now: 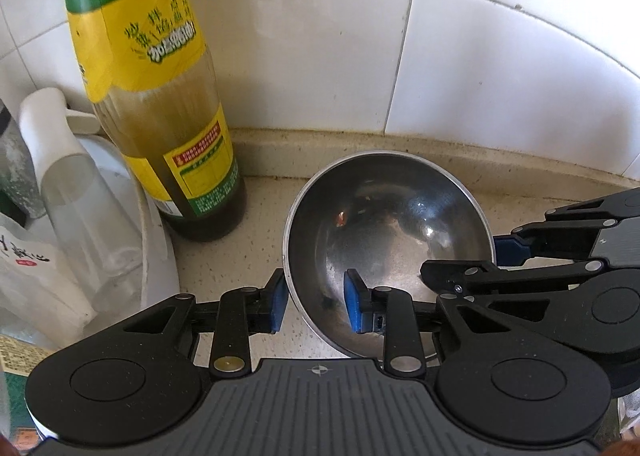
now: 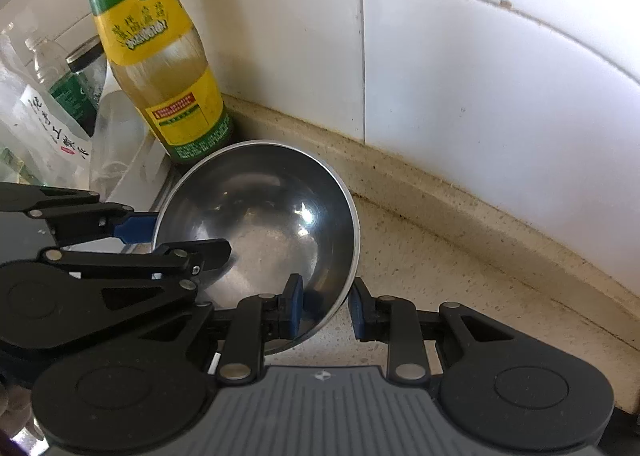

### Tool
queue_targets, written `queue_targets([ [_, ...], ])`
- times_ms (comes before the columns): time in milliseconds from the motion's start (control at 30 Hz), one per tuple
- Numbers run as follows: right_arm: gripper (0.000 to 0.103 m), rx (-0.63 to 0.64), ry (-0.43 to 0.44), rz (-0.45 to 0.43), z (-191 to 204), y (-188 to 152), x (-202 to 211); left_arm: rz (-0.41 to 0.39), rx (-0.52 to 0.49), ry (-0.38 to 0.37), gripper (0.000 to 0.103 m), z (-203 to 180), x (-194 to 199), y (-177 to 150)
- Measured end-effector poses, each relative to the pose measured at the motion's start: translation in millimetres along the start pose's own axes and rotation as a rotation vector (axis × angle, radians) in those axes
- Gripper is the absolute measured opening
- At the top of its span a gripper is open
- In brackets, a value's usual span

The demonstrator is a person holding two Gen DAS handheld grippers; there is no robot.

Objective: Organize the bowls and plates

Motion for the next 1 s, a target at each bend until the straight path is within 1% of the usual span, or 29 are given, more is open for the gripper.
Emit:
queue_targets([
  [167,0.03,-0.002,-0.005,-0.018,2.5,7.0,12.6,-0.023,-0.002,-0.002,0.037,-0.8,11.1,5.1],
  [233,0.03,0.0,-0.008,-0.025,3.6,9.2,18.5,-0.034,-0.003,-0.002,0.037,-4.4,26.3,9.1],
  [767,0.03,0.015,-0.03,-0.092,17.7,27.3,72.6,-0.123,-0.021,0.0,0.037,-7.8,89.3,26.1],
  [867,0.03,-0.012,-0.018,-0.094,19.6,29.0,78.0,-0.142,-0.03,0.01,0.037,-9.0,98.0,31.5],
  [1000,0.03,0.007,-0.02,-0.09,24.7,27.0,88.2,-0.16,-0.04,0.015,0.037,-10.3,109.9,34.1],
])
Point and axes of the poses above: each gripper's, at about its wrist camera, not at the fingertips, and x roughly against the way its jaws point, z to its left, y to its top, the point moved 10 cm from there along -x, roughly the way its jaws point, and after that the axes turned 14 degrees about -z, right-handed, at the moved point
